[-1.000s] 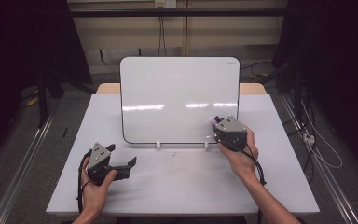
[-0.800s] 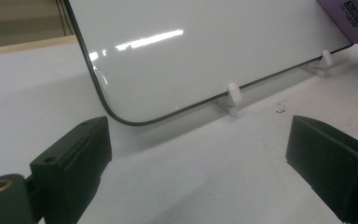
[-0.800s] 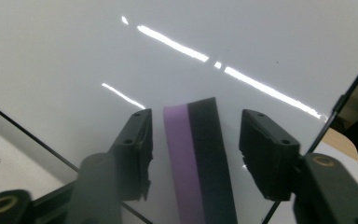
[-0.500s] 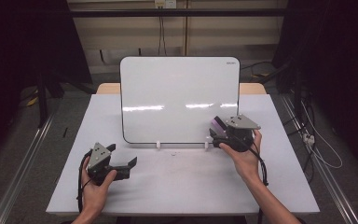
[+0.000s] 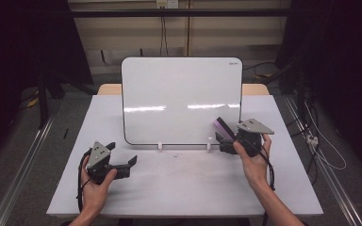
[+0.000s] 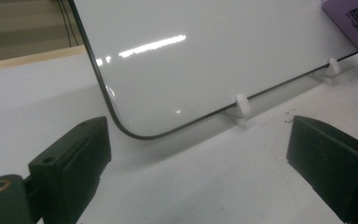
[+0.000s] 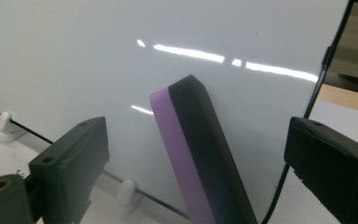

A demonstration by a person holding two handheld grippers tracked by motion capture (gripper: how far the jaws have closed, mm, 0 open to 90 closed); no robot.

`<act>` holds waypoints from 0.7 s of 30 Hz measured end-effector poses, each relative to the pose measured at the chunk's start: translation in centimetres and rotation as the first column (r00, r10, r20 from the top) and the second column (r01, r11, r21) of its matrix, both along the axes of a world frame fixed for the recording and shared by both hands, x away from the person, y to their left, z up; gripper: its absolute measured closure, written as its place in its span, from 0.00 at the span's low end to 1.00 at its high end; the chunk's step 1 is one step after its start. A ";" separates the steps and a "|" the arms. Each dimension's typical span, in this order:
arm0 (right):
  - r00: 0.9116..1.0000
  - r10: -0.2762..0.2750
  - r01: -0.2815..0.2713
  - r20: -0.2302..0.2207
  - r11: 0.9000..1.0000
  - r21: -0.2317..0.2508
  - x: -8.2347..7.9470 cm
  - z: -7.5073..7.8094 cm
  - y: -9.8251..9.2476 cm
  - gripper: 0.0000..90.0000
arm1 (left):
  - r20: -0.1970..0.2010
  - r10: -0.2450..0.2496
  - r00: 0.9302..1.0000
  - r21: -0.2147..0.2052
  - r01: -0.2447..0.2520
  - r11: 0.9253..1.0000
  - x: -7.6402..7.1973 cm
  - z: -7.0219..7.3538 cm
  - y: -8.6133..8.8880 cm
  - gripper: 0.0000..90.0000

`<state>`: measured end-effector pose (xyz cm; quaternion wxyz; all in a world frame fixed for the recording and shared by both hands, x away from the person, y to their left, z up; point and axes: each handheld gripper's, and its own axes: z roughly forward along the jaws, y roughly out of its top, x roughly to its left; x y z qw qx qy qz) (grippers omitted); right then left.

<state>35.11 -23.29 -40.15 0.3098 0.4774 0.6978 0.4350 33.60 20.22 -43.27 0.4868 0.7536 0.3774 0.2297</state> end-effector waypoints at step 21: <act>0.996 -0.072 0.069 0.060 0.996 0.055 -4.1 -0.9 -3.4 0.07 | 0.009 0.017 1.000 0.025 -0.017 1.000 -0.7 0.1 -0.3 0.08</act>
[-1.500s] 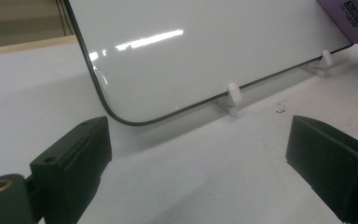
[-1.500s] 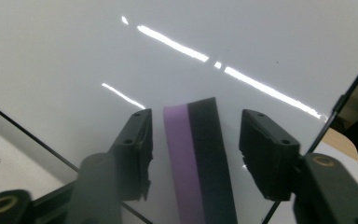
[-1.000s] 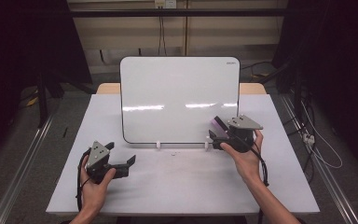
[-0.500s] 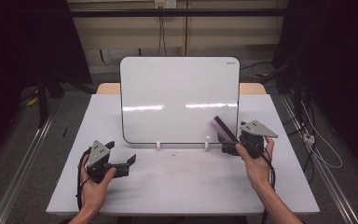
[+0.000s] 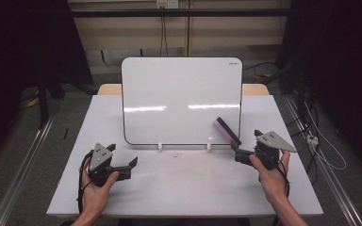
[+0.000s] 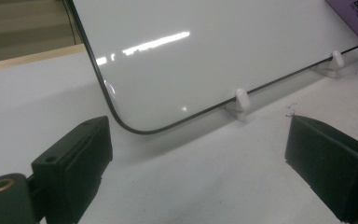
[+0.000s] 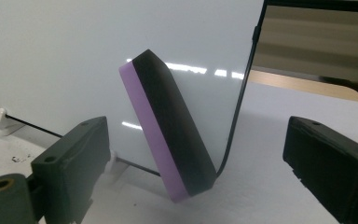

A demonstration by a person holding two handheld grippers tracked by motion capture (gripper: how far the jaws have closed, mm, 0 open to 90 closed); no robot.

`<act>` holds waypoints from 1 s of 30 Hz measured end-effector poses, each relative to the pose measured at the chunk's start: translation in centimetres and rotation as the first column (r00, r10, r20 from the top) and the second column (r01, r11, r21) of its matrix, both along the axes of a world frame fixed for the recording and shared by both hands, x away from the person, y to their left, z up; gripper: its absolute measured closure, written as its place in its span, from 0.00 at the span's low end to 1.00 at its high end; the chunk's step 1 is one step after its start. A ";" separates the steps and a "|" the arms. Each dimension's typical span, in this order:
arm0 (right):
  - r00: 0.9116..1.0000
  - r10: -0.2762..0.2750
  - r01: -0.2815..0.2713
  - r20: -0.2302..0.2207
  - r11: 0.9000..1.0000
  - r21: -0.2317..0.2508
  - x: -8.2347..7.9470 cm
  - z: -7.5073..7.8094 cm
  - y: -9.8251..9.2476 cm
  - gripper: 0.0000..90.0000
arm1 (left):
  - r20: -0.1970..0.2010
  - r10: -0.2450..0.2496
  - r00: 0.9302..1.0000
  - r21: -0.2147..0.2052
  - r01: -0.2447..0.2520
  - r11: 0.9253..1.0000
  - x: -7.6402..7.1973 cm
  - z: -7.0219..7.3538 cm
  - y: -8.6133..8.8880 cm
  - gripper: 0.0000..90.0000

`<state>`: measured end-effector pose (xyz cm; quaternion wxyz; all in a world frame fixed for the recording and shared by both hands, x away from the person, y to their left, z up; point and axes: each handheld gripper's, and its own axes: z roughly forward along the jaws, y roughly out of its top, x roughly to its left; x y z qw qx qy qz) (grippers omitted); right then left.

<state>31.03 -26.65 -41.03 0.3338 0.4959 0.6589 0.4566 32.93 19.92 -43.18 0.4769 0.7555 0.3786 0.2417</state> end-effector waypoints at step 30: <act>0.997 -0.070 0.070 -0.018 0.997 0.026 -5.2 -3.0 -4.1 0.07 | -0.002 0.039 0.999 -0.014 -0.039 0.999 -0.7 0.1 0.3 0.08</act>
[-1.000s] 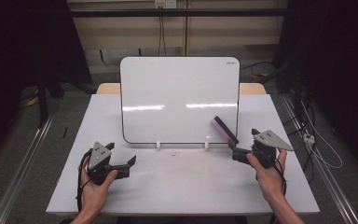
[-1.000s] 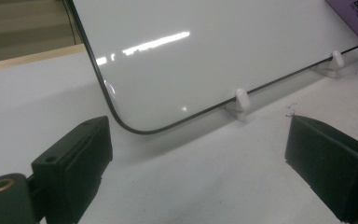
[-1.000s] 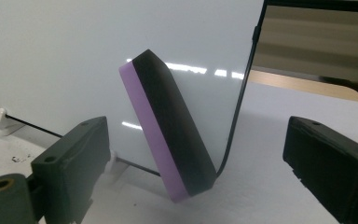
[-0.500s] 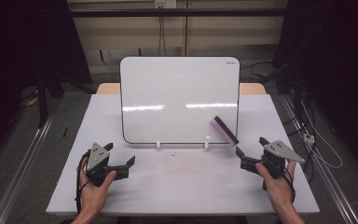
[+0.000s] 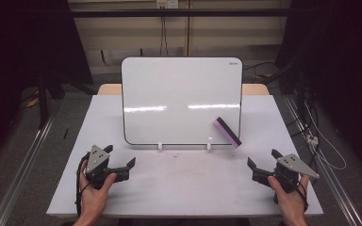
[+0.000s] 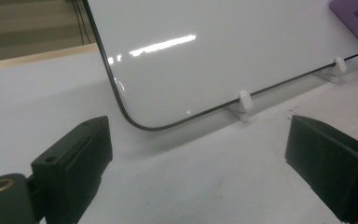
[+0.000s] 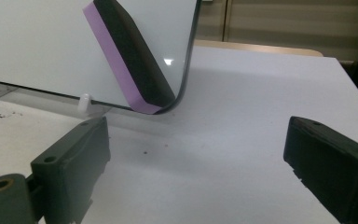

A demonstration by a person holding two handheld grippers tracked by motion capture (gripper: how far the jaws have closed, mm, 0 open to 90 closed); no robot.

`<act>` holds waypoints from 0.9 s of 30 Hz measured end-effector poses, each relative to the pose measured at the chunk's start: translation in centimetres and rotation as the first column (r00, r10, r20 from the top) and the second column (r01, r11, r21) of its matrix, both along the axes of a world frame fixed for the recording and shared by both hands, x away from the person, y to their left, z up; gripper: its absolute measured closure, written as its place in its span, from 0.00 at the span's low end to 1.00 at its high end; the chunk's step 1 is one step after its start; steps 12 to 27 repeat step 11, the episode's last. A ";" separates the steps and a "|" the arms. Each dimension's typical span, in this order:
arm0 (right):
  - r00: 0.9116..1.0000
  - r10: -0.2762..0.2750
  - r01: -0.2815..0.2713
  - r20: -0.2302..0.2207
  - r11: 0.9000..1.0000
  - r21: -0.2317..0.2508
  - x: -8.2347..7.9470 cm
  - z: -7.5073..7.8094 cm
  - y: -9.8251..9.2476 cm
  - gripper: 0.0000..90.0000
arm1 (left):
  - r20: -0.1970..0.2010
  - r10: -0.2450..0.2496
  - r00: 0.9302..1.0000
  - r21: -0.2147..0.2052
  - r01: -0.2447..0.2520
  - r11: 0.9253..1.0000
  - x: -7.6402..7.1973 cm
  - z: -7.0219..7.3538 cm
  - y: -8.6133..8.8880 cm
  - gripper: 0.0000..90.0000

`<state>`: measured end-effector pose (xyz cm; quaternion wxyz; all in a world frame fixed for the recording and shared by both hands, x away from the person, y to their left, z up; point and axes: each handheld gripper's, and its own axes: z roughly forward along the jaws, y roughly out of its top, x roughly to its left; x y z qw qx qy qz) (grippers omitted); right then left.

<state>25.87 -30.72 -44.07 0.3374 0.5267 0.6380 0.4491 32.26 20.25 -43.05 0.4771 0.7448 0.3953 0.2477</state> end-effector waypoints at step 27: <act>1.000 -0.024 0.024 0.012 1.000 0.006 -0.3 -0.7 -0.7 0.07 | -0.011 -0.006 1.000 -0.019 0.006 1.000 -0.3 -0.1 -0.1 0.07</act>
